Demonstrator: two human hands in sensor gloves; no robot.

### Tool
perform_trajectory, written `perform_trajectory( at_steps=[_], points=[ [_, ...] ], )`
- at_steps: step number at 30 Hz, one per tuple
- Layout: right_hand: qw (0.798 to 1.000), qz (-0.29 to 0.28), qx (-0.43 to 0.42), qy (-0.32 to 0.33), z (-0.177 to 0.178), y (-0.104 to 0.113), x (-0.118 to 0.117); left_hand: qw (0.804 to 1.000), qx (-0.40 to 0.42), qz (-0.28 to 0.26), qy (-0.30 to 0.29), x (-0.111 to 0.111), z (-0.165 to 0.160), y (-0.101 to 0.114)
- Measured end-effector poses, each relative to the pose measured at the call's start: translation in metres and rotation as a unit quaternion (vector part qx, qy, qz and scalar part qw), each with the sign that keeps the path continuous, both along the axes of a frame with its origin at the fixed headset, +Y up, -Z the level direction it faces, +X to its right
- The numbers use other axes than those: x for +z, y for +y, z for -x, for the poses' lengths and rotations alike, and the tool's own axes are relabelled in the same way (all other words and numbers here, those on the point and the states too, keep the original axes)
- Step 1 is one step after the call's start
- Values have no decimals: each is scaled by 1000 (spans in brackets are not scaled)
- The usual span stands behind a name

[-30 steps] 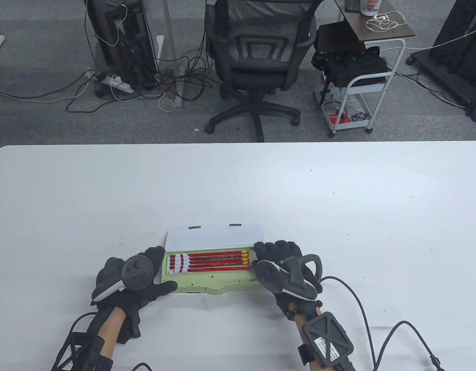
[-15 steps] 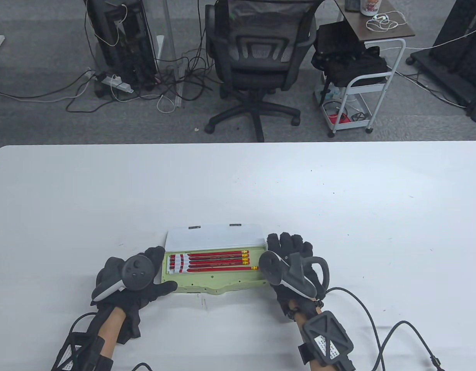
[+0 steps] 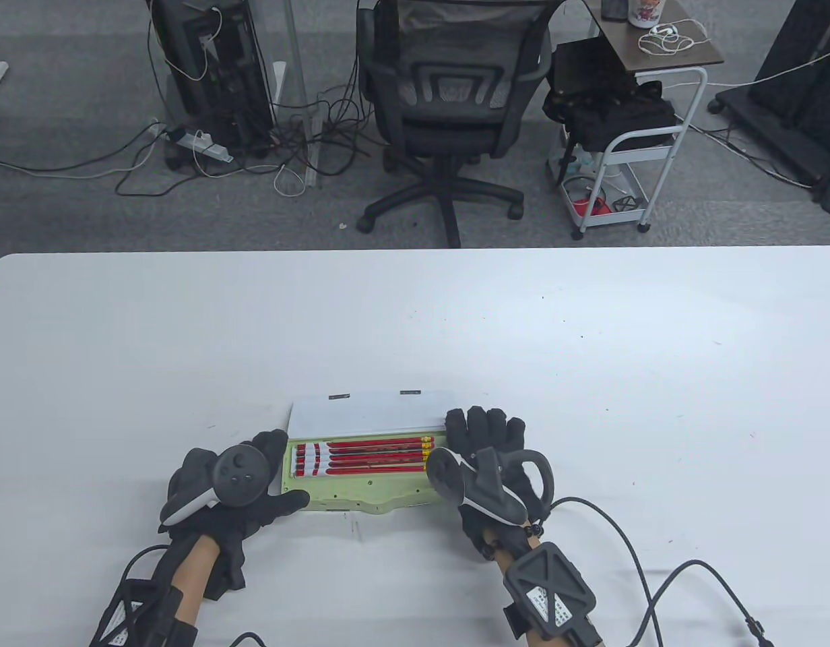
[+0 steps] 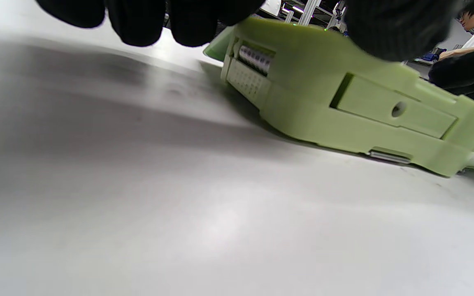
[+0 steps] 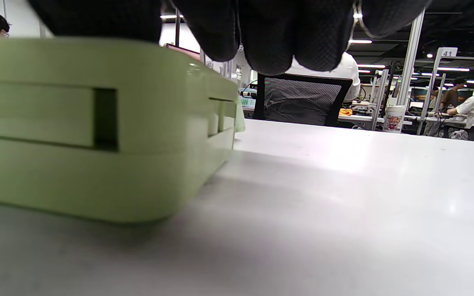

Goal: Organize multifunction pencil case

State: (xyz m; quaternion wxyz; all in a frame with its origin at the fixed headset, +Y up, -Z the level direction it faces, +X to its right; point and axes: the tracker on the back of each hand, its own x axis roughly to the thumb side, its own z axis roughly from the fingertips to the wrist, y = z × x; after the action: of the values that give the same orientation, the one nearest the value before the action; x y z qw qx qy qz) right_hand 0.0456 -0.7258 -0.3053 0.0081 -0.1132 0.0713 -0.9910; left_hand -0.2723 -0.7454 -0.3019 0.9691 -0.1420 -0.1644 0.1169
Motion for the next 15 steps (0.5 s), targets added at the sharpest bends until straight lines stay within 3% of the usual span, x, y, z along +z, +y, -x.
perform_trajectory(
  at_steps=[8, 15],
  points=[
    [1000, 9, -14, -1, -8, 2, -2, 1000, 3, 3, 0, 0, 0, 0],
    [996, 45, -77, -5, -32, 6, -5, 1000, 5, 4, 1, 0, 0, 0]
  ],
)
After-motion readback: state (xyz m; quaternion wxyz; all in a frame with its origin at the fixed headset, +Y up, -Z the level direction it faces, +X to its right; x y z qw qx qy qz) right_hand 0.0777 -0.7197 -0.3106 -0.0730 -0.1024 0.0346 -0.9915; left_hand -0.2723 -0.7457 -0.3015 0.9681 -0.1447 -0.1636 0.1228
